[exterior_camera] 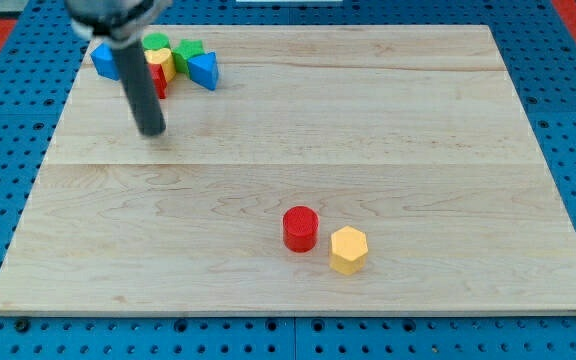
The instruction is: Move the yellow heart to top right side of board
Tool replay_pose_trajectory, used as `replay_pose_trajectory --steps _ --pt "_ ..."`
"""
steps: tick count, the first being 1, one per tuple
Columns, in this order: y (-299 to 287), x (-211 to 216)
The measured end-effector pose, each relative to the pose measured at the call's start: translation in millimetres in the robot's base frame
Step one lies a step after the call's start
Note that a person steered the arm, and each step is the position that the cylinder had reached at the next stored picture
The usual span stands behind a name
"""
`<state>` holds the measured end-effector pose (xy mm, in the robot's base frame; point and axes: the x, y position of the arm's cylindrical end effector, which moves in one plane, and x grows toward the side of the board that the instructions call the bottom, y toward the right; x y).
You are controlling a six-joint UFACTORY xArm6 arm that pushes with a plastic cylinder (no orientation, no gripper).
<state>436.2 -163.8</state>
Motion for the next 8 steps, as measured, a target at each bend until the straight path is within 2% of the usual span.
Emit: replay_pose_trajectory --steps 1,2,3,4,5,6,8 --pt "21.1 110.2" --pt "108.1 178.7" --pt "183.7 173.4" --pt "224.0 132.7" --pt "232.9 79.5" --pt "259.4 49.9" --pt "295.9 -61.9"
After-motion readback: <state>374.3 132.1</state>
